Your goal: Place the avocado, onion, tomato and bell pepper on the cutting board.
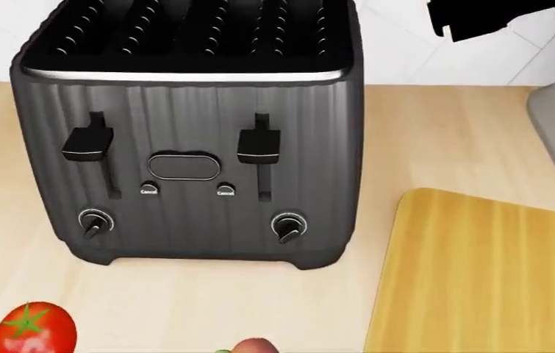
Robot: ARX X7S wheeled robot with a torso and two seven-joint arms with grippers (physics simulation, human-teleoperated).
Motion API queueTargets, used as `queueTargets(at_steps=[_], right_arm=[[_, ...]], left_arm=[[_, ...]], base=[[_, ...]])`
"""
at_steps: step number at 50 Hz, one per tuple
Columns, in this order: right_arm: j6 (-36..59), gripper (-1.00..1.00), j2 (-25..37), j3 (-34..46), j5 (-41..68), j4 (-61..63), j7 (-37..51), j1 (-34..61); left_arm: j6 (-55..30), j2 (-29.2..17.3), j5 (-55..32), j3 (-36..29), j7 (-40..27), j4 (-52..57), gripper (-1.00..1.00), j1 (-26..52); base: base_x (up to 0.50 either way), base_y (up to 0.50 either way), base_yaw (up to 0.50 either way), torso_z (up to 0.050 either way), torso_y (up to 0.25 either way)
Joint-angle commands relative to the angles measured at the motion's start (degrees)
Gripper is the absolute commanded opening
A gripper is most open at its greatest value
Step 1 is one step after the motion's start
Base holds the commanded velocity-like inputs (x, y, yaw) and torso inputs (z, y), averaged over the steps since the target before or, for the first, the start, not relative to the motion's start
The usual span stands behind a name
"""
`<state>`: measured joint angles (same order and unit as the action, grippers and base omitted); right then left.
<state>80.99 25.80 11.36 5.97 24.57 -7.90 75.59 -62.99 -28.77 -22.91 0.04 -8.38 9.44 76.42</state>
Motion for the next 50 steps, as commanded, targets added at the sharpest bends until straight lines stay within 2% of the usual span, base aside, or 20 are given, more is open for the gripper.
queueTargets(at_steps=[1,5,6,9,11,13,18,21,34,42,50], right_arm=[[2.0,1.0,0.95,1.36,0.78,3.43,-0.73,-0.8],[8.95,1.0,0.67,1.01,3.83,7.3,-2.1,-0.19],[9.0,1.0,1.56,-0.29,9.88,6.68,1.42,-0.23],[8.97,1.0,7.79,-4.05,35.67,2.87,26.96,2.69],[8.91,1.0,9.58,-4.99,52.86,0.88,38.38,3.98],[8.78,1.0,10.84,-5.24,70.04,-0.8,46.11,5.07],[7.08,1.0,12.7,-2.78,93.2,-4.03,60.74,8.03],[4.84,1.0,14.28,0.76,102.44,-4.52,66.12,9.33],[-2.11,1.0,16.03,11.97,121.18,-2.75,73.42,14.26],[-4.55,1.0,14.88,14.63,124.36,-0.82,73.87,12.81],[-3.95,1.0,12.67,15.86,122.87,-0.11,71.47,8.0]], left_arm=[[-0.75,-0.19,-0.34,0.56,-0.32,0.41,1.0,0.36],[-0.56,-0.54,-0.08,0.18,-0.42,0.87,1.0,0.11],[-0.52,-0.54,-0.08,0.17,-0.43,0.88,1.0,0.04],[-0.13,-0.6,0.05,0.17,-0.42,0.46,1.0,0.03],[0.23,-0.55,0.23,0.03,-0.5,0.2,1.0,-0.04],[0.27,-0.47,0.22,-0.01,-0.54,0.17,1.0,-0.07],[0.13,-0.44,0.2,-0.1,-0.65,0.13,1.0,0.14],[0.08,-0.48,0.2,-0.17,-0.67,0.12,1.0,0.26],[-0.06,-0.71,0.0,-0.16,-0.5,-0.36,1.0,1.16],[-0.12,-0.81,-0.23,0.02,-0.54,0.23,1.0,0.2],[0.02,-0.94,-0.23,-0.16,-0.56,0.44,1.0,-0.51]], base=[[0.0,0.0,0.0,0.0,0.0],[0.0,0.0,0.0,0.0,0.0],[0.0,0.0,0.0,0.0,0.0],[0.0,0.0,0.0,0.0,0.0],[0.0,0.0,0.0,0.0,0.0],[0.0,0.0,0.0,0.0,0.0],[0.0,0.0,0.0,0.0,0.0],[0.0,0.0,0.0,0.0,0.0],[0.0,0.0,0.0,0.0,0.0],[0.0,0.0,0.0,0.0,0.0],[0.0,0.0,0.0,0.0,0.0]])
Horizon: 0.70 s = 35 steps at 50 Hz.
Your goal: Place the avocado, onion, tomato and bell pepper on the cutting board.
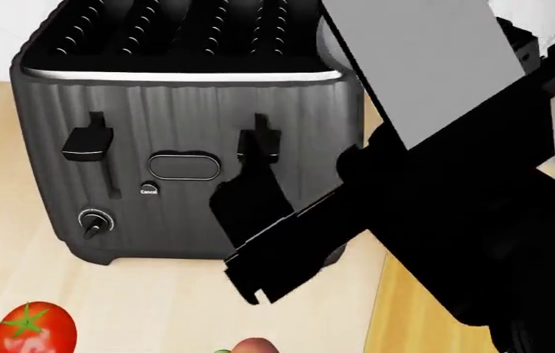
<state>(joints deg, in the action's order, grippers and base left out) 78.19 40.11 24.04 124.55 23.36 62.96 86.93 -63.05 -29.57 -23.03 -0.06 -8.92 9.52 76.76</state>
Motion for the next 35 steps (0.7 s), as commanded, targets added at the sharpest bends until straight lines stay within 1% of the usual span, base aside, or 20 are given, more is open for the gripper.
queueTargets(at_steps=[1,6,11,18,21,31,35], right_arm=[[-0.96,1.0,-1.87,3.27,3.96,1.0,0.25,-3.78],[-1.38,1.0,-2.98,4.3,3.63,0.61,-0.75,-6.28],[-2.04,1.0,-3.4,5.67,4.73,-0.03,-0.98,-6.52],[-1.84,1.0,-4.83,4.57,2.02,-1.05,-3.76,-9.4],[-1.59,1.0,-4.52,5.13,1.94,-1.09,-3.95,-10.08],[-5.72,1.0,-3.5,8.87,7.73,-2.6,-1.92,-10.82],[-7.14,1.0,-3.18,11.38,11.35,-3.33,-0.42,-9.22]], left_arm=[[0.08,-0.13,-0.13,-0.04,-0.04,0.37,1.0,-0.94],[-0.04,-0.09,-0.21,-0.21,0.0,0.26,1.0,-0.6],[-0.1,-0.05,-0.34,-0.25,0.0,0.47,1.0,-0.61],[0.06,-0.41,-0.29,-0.62,0.19,0.61,1.0,-0.63],[0.23,-0.43,-0.21,-0.58,0.09,0.49,1.0,-0.68],[0.05,-0.37,-0.33,-0.67,-0.06,0.59,1.0,-0.74],[0.62,-0.18,-0.19,-0.95,0.03,-0.05,1.0,-0.82]], base=[[0.0,0.0,0.0,0.0,0.0],[0.0,0.0,0.0,0.0,0.0],[0.0,0.0,0.0,0.0,0.0],[0.0,0.0,0.0,0.0,0.0],[0.0,0.0,0.0,0.0,0.0],[0.0,0.0,0.0,0.0,0.0],[0.0,0.0,0.0,0.0,0.0]])
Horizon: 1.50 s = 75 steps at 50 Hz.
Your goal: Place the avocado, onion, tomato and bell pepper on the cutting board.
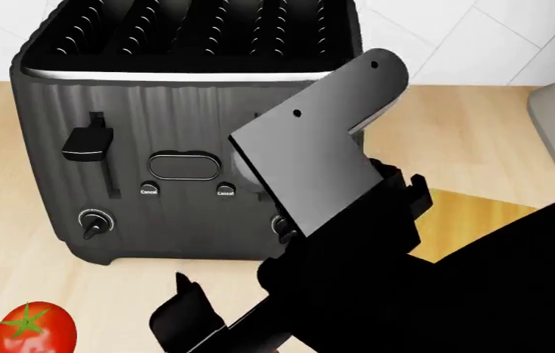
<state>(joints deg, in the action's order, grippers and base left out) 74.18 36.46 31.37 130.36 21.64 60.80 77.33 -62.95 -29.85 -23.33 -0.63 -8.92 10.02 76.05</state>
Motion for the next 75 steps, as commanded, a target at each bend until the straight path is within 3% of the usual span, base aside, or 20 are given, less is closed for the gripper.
queueTargets(at_steps=[1,12,20,60,75], right_arm=[[-3.36,1.0,0.7,4.65,6.27,-1.74,2.15,0.72],[-7.05,1.0,4.81,12.49,18.14,1.31,9.08,7.18],[-7.46,1.0,6.62,15.24,21.01,2.93,10.91,8.6],[0.71,1.0,1.28,8.51,-3.61,-1.21,-4.24,-10.5],[0.62,1.0,1.06,8.52,-7.48,-1.44,-6.86,-15.13]], left_arm=[[0.55,0.12,0.12,-0.42,0.03,-0.63,1.0,-0.08],[0.33,0.23,-0.15,-0.26,-0.07,-0.62,1.0,0.2],[0.29,0.25,-0.27,-0.27,-0.21,-0.21,1.0,-0.21],[1.02,-0.54,-0.46,0.3,-0.34,-0.62,1.0,-0.78],[0.69,-0.48,-0.68,0.29,-0.51,-0.79,1.0,-0.09]], base=[[0.0,0.0,0.0,0.0,0.0],[0.0,0.0,0.0,0.0,0.0],[0.0,0.0,0.0,0.0,0.0],[0.0,0.0,0.0,0.0,0.0],[0.0,0.0,0.0,0.0,0.0]])
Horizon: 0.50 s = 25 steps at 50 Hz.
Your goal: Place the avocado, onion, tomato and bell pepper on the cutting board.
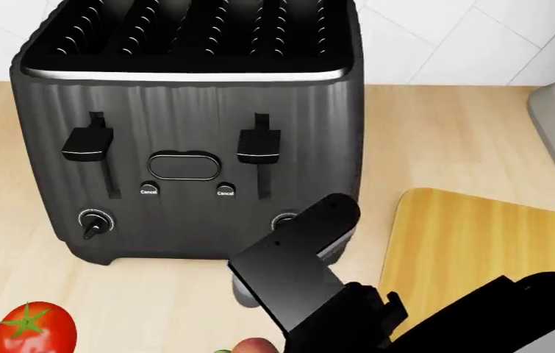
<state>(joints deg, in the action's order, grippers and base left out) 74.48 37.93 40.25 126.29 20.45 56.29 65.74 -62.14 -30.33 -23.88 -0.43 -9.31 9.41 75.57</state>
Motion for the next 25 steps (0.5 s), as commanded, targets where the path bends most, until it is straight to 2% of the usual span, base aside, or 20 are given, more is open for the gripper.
queueTargets(at_steps=[1,18,19,25], right_arm=[[0.38,1.0,-0.42,-0.41,-3.72,-0.26,-2.56,-3.73],[0.6,1.0,-0.46,-0.62,-7.34,-0.2,-5.15,-6.11],[0.53,-1.0,-0.4,-0.67,-7.26,-0.16,-5.05,-5.83],[-0.08,-1.0,0.11,0.04,-3.9,1.14,-2.76,-2.3]], left_arm=[[-0.11,0.0,-0.14,0.06,-0.12,-0.14,1.0,0.34],[0.55,-0.12,-0.31,0.43,-0.21,0.06,1.0,-1.29],[0.55,-0.12,-0.31,0.43,-0.21,0.06,1.0,-1.29],[0.6,-0.14,-0.35,0.37,-0.26,0.14,1.0,-1.32]], base=[[0.0,0.0,0.0,0.0,0.0],[0.0,0.0,0.0,0.0,0.0],[0.0,0.0,0.0,0.0,0.0],[0.0,0.0,0.0,0.0,0.0]])
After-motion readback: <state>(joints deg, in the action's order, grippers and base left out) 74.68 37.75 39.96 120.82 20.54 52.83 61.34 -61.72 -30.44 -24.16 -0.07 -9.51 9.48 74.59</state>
